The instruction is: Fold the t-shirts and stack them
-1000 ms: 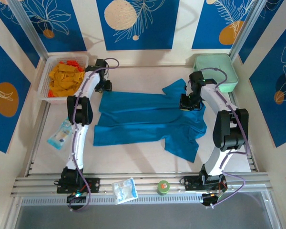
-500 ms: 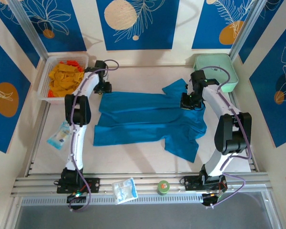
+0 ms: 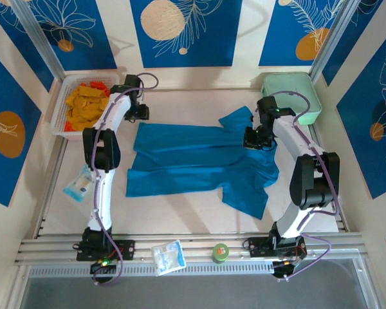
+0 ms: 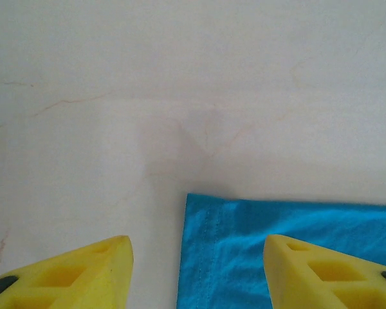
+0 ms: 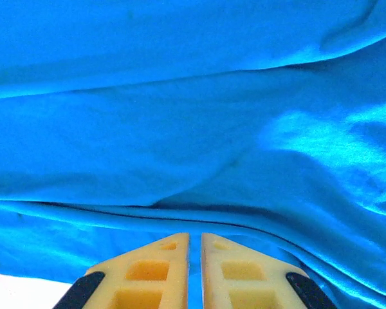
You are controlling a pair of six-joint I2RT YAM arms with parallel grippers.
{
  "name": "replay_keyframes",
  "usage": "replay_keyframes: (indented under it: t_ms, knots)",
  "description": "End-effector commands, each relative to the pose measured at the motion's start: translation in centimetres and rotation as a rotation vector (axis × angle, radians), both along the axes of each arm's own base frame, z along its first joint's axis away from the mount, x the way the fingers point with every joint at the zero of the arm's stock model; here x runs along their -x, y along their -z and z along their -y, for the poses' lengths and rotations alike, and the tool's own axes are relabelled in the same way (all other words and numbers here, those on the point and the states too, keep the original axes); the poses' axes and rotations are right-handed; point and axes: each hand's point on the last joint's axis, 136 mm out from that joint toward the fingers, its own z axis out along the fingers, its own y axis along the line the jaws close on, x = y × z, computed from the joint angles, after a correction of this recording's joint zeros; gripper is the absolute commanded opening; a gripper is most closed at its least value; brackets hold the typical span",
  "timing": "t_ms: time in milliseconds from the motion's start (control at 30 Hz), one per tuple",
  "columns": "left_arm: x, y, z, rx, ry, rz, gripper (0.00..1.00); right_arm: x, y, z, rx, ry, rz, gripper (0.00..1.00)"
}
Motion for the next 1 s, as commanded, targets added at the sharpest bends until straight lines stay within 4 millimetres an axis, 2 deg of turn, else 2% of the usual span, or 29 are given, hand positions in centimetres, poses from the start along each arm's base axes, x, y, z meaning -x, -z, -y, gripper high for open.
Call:
replay_keyframes:
  t_ms: [0, 200, 767, 900, 967]
  knots:
    - [1.0, 0.7, -0.5, -0.002, 0.005, -0.047, 0.57, 0.3, -0.2, -0.3, -0.006, -0.005, -0.006, 0.13]
    - [1.8, 4.5, -0.5, -0.013, 0.021, -0.136, 0.57, 0.4, 0.0, -0.2, 0.004, -0.008, -0.014, 0.13]
    - [2.5, 8.8, -0.5, -0.024, 0.044, -0.227, 0.56, 0.1, 1.4, -0.3, 0.009, -0.018, -0.043, 0.13]
    - [2.3, 9.0, -0.1, -0.009, 0.057, -0.228, 0.48, 0.1, 1.6, -0.2, 0.011, -0.017, -0.048, 0.13]
    - [2.3, 9.0, 0.2, -0.002, 0.061, -0.224, 0.37, -0.1, 1.7, -0.2, 0.012, -0.016, -0.047, 0.13]
